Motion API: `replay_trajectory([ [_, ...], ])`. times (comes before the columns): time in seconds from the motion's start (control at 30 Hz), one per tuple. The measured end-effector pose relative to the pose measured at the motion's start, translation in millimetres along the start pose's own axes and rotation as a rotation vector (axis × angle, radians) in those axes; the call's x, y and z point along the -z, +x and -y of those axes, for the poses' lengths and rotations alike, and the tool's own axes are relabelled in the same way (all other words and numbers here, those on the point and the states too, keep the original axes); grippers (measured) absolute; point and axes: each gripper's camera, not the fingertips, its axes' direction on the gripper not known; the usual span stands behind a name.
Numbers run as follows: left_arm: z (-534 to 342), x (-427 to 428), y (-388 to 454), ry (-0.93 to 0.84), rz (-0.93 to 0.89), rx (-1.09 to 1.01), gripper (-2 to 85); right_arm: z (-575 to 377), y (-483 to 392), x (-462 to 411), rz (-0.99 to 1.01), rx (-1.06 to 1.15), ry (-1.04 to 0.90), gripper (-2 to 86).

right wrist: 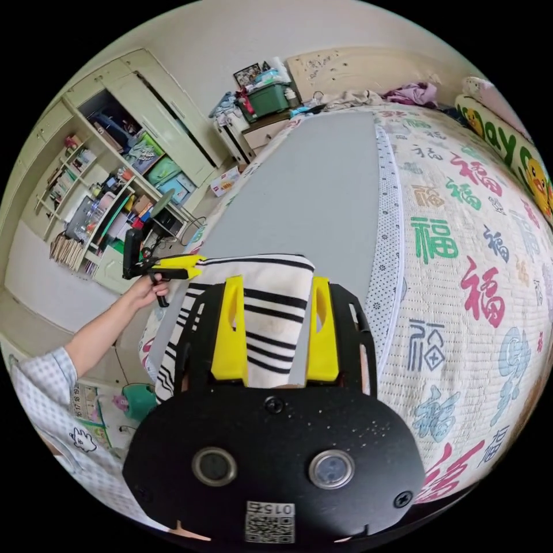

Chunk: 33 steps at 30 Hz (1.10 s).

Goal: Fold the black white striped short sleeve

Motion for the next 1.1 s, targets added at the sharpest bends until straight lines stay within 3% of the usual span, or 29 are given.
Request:
replay_trajectory([
  [0.2, 8.2, -13.3, 3.4, -0.066, -0.093, 0.050, 11.8, -2.4, 52.2, -71.4, 0.008, -0.082, -0.143, 15.1],
  [0.37, 12.0, -36.7, 16.8, -0.149, -0.180, 0.124, 7.1, -32.9, 82.4, -105.1, 0.148, -0.199, -0.240, 5.7],
  [0.43, 13.3, -36.4, 30.8, -0.137, -0.130, 0.127, 6.1, -46.6, 81.6, -99.4, 0.121, -0.194, -0.225, 4.7],
  [0.57, 12.3, 3.8, 78.6, 0.028, -0.135, 0.055, 4.8, -105.2, 82.2, -26.1, 0.205, -0.133, -0.009, 3.9],
  [0.73, 7.1, 79.6, 181.4, 0.257, -0.195, -0.208, 3.3, -219.6, 56.0, 116.1, 0.344, 0.075, 0.306, 3.3],
  [0.9, -13.0, 133.8, 325.0, 0.414, -0.204, -0.531, 2.4, -354.0, 2.4, 244.8, 0.212, 0.246, 0.481, 2.8],
  [1.1, -24.6, 118.6, 456.1, 0.452, -0.309, -0.725, 2.2, -525.0, -25.1, 362.0, 0.008, 0.278, 0.698, 2.4],
])
